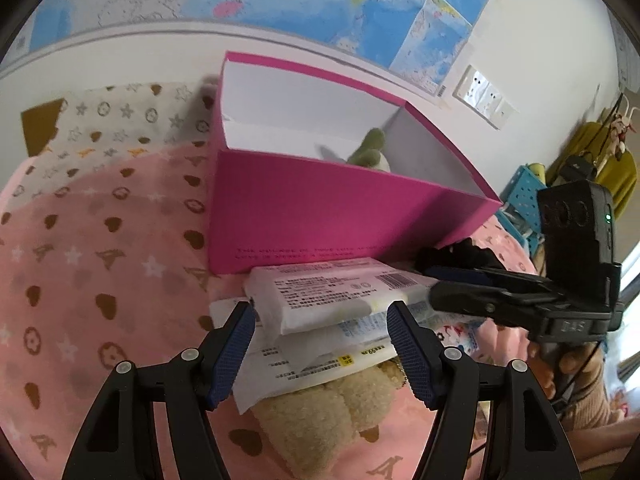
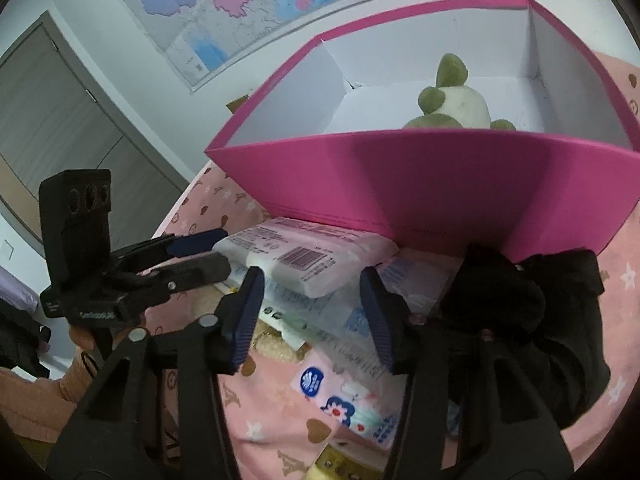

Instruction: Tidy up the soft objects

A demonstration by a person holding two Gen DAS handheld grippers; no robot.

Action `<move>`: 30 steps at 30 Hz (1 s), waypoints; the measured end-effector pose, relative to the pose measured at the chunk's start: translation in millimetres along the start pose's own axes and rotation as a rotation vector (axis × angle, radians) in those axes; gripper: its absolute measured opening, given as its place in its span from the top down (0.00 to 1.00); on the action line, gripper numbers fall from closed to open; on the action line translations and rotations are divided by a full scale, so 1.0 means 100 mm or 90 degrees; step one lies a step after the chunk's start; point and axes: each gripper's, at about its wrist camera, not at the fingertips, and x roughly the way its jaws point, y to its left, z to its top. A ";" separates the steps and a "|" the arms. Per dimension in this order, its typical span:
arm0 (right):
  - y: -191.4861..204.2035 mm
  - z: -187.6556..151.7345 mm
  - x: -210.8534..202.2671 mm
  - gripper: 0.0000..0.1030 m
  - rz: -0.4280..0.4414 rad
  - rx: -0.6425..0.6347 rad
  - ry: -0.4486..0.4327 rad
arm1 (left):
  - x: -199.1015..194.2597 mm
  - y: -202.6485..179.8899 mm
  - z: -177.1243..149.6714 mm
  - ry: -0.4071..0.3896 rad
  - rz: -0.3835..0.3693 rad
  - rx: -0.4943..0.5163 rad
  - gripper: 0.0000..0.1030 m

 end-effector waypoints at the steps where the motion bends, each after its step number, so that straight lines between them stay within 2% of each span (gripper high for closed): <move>1: 0.00 -0.01 0.00 0.54 0.000 0.002 0.000 | 0.01 -0.01 0.00 0.005 -0.009 0.000 0.34; 8: -0.05 -0.04 -0.01 0.65 -0.004 0.015 -0.013 | 0.03 -0.10 0.02 0.011 0.002 0.022 0.34; 17: 0.01 -0.06 -0.08 0.82 -0.007 -0.004 -0.029 | -0.04 -0.07 0.07 -0.012 -0.016 0.015 0.34; 19: 0.04 -0.07 -0.10 0.91 -0.007 -0.013 -0.035 | -0.03 -0.09 0.05 -0.010 -0.009 0.015 0.42; 25: 0.07 -0.14 -0.25 0.96 0.002 -0.026 -0.049 | -0.12 -0.06 -0.07 -0.011 -0.044 -0.008 0.44; 30: 0.14 -0.28 -0.26 0.97 0.015 -0.044 -0.031 | -0.19 -0.15 -0.16 -0.008 -0.082 0.000 0.44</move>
